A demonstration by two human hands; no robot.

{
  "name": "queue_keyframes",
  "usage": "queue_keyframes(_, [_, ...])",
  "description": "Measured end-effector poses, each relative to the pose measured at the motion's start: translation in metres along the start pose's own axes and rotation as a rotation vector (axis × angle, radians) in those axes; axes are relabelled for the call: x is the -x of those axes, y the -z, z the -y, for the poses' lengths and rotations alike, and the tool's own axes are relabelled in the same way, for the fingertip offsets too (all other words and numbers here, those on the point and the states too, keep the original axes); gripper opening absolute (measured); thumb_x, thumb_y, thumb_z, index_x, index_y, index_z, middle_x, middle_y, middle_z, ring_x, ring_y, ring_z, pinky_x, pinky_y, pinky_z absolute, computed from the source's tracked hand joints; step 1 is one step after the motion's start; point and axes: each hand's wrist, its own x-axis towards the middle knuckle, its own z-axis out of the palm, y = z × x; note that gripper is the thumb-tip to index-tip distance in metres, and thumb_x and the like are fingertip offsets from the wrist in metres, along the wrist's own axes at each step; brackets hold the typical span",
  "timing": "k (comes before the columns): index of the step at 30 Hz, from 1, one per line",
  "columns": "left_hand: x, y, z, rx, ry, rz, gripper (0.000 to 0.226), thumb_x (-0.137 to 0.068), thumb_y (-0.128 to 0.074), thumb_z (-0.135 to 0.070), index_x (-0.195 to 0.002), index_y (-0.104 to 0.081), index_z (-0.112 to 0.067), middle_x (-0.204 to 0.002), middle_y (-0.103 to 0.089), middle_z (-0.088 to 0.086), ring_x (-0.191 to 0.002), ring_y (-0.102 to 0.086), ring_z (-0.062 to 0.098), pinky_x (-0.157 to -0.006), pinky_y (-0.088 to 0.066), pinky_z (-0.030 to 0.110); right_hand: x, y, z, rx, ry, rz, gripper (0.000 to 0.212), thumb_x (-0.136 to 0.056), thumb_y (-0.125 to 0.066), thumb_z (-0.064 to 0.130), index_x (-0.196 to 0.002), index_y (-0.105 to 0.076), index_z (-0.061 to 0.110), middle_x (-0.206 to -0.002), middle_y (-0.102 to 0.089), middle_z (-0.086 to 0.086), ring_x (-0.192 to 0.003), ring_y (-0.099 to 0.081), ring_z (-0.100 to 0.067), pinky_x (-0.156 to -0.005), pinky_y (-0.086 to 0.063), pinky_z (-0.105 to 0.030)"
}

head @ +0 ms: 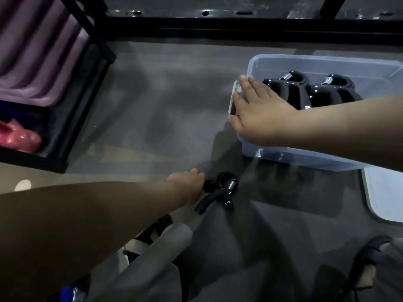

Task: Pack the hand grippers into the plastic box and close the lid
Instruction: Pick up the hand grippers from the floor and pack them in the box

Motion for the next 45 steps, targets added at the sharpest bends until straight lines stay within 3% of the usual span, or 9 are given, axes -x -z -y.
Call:
queue_keyframes(14, [-0.025,0.016,0.002,-0.022,-0.044,0.097,0.047,-0.083,-0.066,-0.026,-0.123,-0.045,-0.014,-0.124,-0.048,0.008,-0.112,-0.058,0.032,-0.078,-0.047,0.038,-0.001,-0.006,-0.005,0.011,0.021,-0.054,0.071,-0.099,-0.018,0.049,-0.152,-0.012,0.002,-0.159,0.008,-0.023,-0.148,0.008,-0.035,-0.12,-0.005,-0.048])
queue_keyframes(20, [-0.04,0.038,0.025,0.042,-0.038,-0.022,0.021,-0.089,-0.052,-0.022,-0.109,-0.052,-0.016,-0.114,-0.053,0.01,-0.095,-0.063,0.031,-0.074,-0.051,0.034,-0.001,-0.006,-0.003,-0.004,0.026,-0.053,0.071,-0.1,-0.018,0.049,-0.152,-0.01,0.002,-0.159,0.009,-0.023,-0.148,0.009,-0.035,-0.12,-0.006,-0.047])
queue_keyframes(23, [-0.038,0.049,0.041,0.358,0.068,-0.145,0.016,-0.091,-0.051,-0.028,-0.096,-0.052,-0.013,-0.101,-0.061,0.012,-0.086,-0.062,0.031,-0.068,-0.046,0.029,-0.001,-0.007,-0.001,-0.006,0.024,-0.083,0.071,-0.1,-0.018,0.048,-0.152,-0.012,0.001,-0.159,0.007,-0.024,-0.148,0.008,-0.035,-0.12,-0.006,-0.048])
queue_keyframes(25, [-0.037,0.054,0.044,0.845,0.186,-0.22,0.013,-0.093,-0.051,-0.025,-0.091,-0.052,-0.013,-0.094,-0.064,0.012,-0.082,-0.066,0.028,-0.071,-0.057,0.037,-0.002,-0.008,-0.001,-0.017,0.026,-0.093,0.07,-0.1,-0.018,0.047,-0.152,-0.012,0.001,-0.158,0.007,-0.025,-0.148,0.008,-0.035,-0.12,-0.007,-0.048])
queue_keyframes(28, [-0.038,0.071,0.037,1.47,0.26,-0.235,0.016,-0.099,-0.047,-0.015,-0.101,-0.057,-0.003,-0.101,-0.065,0.021,-0.09,-0.069,0.029,-0.076,-0.06,0.049,-0.001,-0.008,-0.001,-0.042,0.021,-0.097,0.07,-0.099,-0.016,0.047,-0.152,-0.011,0.002,-0.159,0.008,-0.024,-0.148,0.009,-0.033,-0.12,-0.007,-0.047])
queue_keyframes(31, [-0.04,0.095,0.03,1.805,0.226,-0.27,0.024,-0.101,-0.044,-0.011,-0.114,-0.052,0.007,-0.109,-0.061,0.026,-0.095,-0.069,0.031,-0.072,-0.061,0.044,-0.001,-0.01,0.0,-0.035,0.023,-0.114,0.071,-0.098,-0.014,0.047,-0.152,-0.013,0.001,-0.159,0.006,-0.024,-0.148,0.007,-0.034,-0.12,-0.01,-0.047])
queue_keyframes(35, [-0.039,0.121,0.026,2.003,0.134,-0.269,0.018,-0.101,-0.047,-0.015,-0.104,-0.053,0.001,-0.094,-0.06,0.013,-0.081,-0.071,0.028,-0.071,-0.061,0.04,0.0,-0.006,-0.001,-0.036,0.013,-0.105,0.075,-0.093,-0.009,0.049,-0.152,-0.013,0.002,-0.159,0.006,-0.023,-0.148,0.006,-0.033,-0.12,-0.01,-0.047])
queue_keyframes(38, [-0.038,0.14,0.023,2.017,0.092,-0.204,0.021,-0.102,-0.038,-0.02,-0.096,-0.055,-0.009,-0.079,-0.056,0.005,-0.057,-0.061,0.016,-0.052,-0.049,0.026,0.001,-0.004,0.0,-0.025,0.009,-0.077,0.074,-0.094,-0.007,0.049,-0.152,-0.011,0.004,-0.159,0.007,-0.022,-0.148,0.007,-0.032,-0.12,-0.008,-0.047])
queue_keyframes(45, [-0.03,0.172,0.02,2.077,-0.185,-0.112,0.022,-0.099,-0.044,-0.018,-0.11,-0.06,-0.008,-0.085,-0.062,0.004,-0.067,-0.057,0.016,-0.056,-0.042,0.024,0.002,0.004,-0.008,-0.092,0.023,-0.053,0.084,-0.083,0.001,0.057,-0.154,-0.014,0.014,-0.162,0.004,-0.012,-0.149,0.006,-0.023,-0.121,-0.002,-0.041])
